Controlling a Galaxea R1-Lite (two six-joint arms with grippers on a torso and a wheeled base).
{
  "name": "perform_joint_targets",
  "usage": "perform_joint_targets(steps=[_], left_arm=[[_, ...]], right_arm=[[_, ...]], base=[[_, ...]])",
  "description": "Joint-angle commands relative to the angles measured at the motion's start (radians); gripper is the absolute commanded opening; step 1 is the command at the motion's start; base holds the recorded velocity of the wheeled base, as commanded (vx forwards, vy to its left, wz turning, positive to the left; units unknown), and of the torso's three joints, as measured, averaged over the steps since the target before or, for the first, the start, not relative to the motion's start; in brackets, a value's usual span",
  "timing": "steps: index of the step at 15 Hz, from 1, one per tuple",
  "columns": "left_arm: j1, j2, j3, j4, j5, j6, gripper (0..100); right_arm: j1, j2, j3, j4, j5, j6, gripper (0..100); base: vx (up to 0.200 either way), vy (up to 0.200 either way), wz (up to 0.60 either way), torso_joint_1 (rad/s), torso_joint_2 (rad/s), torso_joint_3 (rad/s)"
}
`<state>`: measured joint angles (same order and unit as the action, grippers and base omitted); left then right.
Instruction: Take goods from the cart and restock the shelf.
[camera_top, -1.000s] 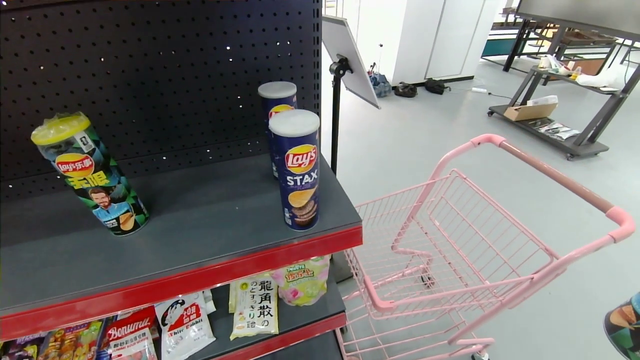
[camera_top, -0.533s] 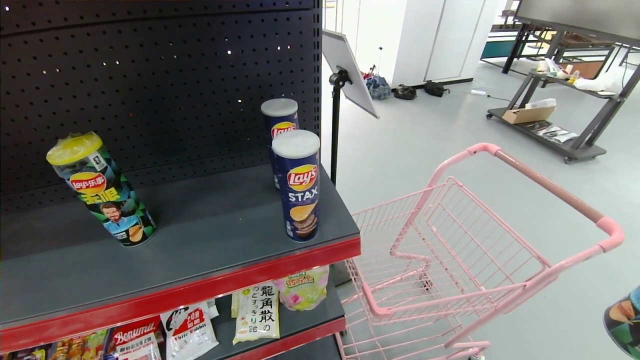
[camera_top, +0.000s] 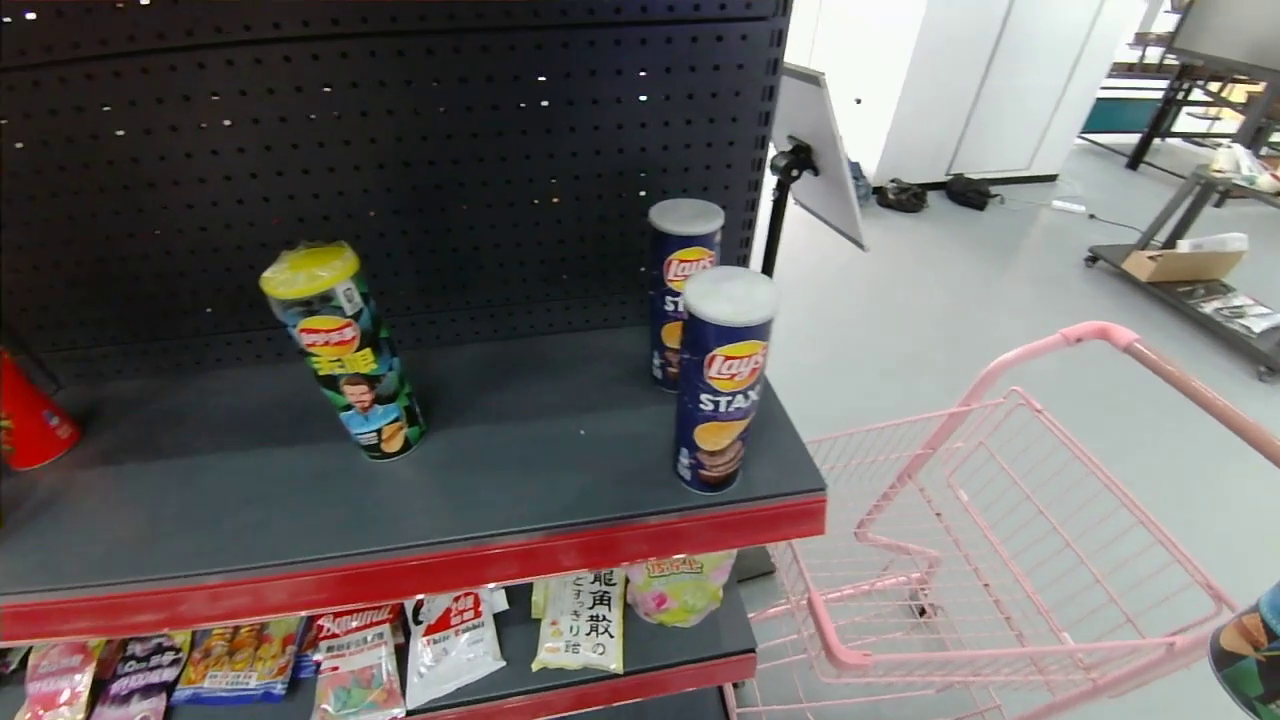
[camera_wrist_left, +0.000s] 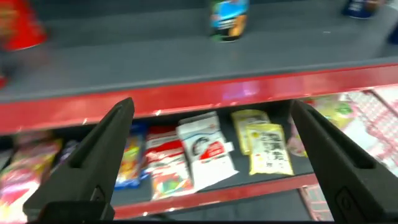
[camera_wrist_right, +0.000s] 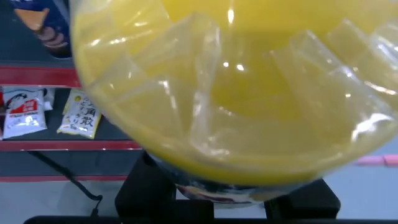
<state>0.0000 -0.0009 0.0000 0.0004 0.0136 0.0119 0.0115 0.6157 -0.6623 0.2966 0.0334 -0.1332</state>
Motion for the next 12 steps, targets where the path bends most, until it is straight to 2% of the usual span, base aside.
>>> perform_joint_targets(steps=[1, 4, 8, 12], left_arm=[[-0.002, 0.001, 0.000, 0.000, 0.000, 0.000, 100], [0.000, 0.001, 0.000, -0.002, 0.000, 0.000, 100], [-0.002, 0.001, 0.000, -0.002, 0.000, 0.000, 100], [-0.002, 0.001, 0.000, -0.002, 0.000, 0.000, 100]], right_arm=[[0.001, -0.021, 0.021, -0.001, 0.000, 0.000, 0], [0.004, -0.102, 0.061, 0.001, 0.008, 0.007, 0], [0.010, -0.229, 0.156, 0.001, 0.006, -0.003, 0], [0.010, -0.272, 0.184, -0.025, 0.011, -0.002, 0]], base=[[0.000, 0.000, 0.60, 0.002, 0.00, -0.002], [0.000, 0.000, 0.00, 0.000, 0.00, 0.000], [0.000, 0.200, 0.00, 0.000, 0.00, 0.000], [0.000, 0.200, 0.00, 0.000, 0.00, 0.005]])
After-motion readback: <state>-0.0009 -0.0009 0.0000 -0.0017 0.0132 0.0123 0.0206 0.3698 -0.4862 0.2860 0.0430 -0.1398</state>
